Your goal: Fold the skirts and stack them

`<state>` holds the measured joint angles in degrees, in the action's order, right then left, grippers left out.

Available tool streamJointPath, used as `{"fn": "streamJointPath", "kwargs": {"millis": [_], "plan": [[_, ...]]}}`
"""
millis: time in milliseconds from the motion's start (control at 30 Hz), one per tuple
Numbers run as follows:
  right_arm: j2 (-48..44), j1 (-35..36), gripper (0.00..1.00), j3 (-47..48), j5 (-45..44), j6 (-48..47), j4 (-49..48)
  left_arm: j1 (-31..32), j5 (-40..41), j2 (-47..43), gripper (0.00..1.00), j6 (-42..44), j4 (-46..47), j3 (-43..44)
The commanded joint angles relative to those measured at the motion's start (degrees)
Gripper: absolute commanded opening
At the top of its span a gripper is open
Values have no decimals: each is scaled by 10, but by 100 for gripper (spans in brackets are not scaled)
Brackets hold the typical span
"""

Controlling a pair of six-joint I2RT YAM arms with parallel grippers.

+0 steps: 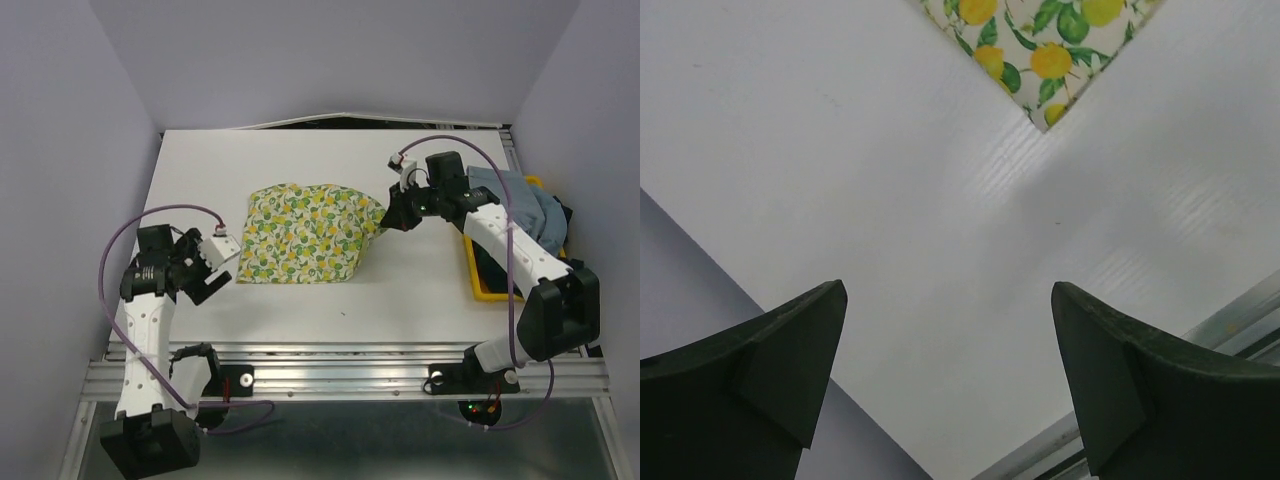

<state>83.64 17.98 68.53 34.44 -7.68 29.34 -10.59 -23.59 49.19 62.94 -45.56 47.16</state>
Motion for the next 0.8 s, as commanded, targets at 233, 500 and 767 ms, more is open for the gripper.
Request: {"fn": "streamJointPath", "kwargs": {"millis": [233,500,767], "plan": [[-12,-1,1,6,-34,-19,15,60,-21,-20,90,256,87,-151],[0,-1,1,16,-41,-20,17,100,-59,85,86,208,193,-153],[13,-1,1,28,-49,-23,20,147,-56,215,72,188,224,-119]]}}
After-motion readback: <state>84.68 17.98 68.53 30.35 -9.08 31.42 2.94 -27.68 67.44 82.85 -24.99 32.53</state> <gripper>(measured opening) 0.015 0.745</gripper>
